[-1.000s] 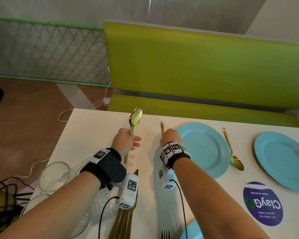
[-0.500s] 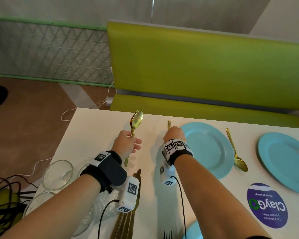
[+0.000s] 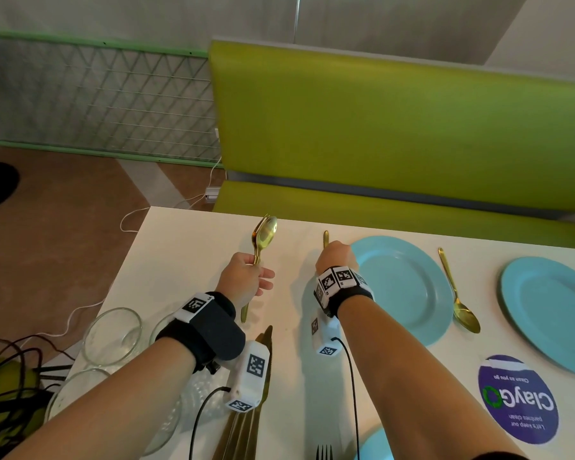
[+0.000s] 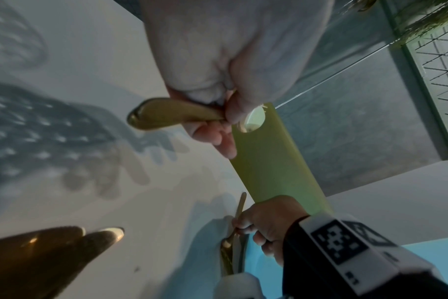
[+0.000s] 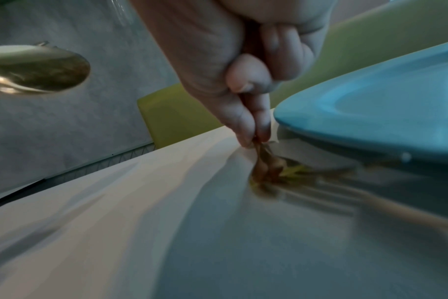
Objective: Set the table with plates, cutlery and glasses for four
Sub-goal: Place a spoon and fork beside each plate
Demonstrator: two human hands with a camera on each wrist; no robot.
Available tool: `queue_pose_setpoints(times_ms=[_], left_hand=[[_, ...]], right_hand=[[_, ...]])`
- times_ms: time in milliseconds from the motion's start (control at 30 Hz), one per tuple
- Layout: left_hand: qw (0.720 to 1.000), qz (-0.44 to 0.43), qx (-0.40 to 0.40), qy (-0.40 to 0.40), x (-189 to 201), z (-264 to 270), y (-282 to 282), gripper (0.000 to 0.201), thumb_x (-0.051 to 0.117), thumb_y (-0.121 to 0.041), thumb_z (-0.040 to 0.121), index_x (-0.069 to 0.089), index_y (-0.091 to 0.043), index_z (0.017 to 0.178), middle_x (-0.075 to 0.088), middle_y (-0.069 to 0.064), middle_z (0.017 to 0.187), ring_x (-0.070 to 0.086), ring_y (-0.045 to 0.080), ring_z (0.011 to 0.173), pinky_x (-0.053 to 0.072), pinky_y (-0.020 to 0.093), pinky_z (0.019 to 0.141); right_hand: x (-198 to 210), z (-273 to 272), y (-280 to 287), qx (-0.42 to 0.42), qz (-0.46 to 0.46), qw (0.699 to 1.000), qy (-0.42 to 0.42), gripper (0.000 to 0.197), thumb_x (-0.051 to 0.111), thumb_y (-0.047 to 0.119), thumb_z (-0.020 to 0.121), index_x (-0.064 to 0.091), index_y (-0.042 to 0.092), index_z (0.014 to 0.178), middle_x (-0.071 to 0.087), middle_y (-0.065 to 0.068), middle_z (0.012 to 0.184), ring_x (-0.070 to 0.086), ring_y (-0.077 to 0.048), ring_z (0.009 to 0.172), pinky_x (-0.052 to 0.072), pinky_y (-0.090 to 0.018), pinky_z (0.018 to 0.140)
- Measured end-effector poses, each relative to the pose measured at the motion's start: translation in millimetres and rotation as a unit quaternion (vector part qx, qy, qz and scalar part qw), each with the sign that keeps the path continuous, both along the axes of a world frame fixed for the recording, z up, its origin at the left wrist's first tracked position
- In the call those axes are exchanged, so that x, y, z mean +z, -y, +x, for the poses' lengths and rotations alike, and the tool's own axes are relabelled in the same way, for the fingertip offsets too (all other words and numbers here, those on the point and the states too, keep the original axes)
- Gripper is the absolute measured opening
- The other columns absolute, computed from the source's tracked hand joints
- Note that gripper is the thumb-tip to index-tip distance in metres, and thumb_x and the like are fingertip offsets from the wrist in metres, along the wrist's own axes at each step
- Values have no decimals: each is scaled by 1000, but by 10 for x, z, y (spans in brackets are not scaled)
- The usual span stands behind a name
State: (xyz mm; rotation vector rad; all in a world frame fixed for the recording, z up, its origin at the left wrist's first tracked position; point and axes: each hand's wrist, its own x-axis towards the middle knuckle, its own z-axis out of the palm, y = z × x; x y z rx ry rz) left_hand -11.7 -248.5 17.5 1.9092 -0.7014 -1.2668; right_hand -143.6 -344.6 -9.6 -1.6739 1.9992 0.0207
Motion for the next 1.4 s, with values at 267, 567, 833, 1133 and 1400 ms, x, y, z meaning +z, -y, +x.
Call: queue_pose_setpoints(times_ms=[267,567,833,1133,1400], left_hand=[[1000,4,-1,-4,0,-23,-22,11,36,-10,98,42,-14,106,65,7,97,59,14,69,46,21,59],[997,-25,45,-57,184,-216,-73,13,42,-10,98,50,-7,108,63,9,93,62,16,70,51,22,62],[980,-43,-156,-113,687,-656,-417,5,51,-8,94,55,-10,97,67,4,79,63,8,57,45,16,50],[913,-39,-383,-138,915,-1384,-783,7,48,-2,94,51,-4,100,65,8,81,63,6,48,43,15,43],[916,-24,-389,-98,855,-2037,-715,10,50,-4,93,45,-5,101,61,8,81,61,16,58,48,18,46]], right_hand=[[3,-27,1,4,0,1000,-3,22,44,6,94,61,3,107,66,-12,110,63,-27,103,50,-32,82],[478,-127,-313,124,-70,990,2,27,49,17,92,65,14,113,67,-10,111,62,-29,102,51,-34,84],[1157,-616,-1104,356,-161,920,-34,29,47,17,94,66,21,116,63,0,119,60,-23,108,51,-35,85],[1501,-1481,-1850,333,-117,926,-137,25,48,17,92,67,12,107,62,-9,110,60,-28,104,46,-36,76],[1373,-2293,-1863,236,-72,958,-148,20,54,20,90,69,23,104,63,-1,109,59,-23,104,40,-29,72]])
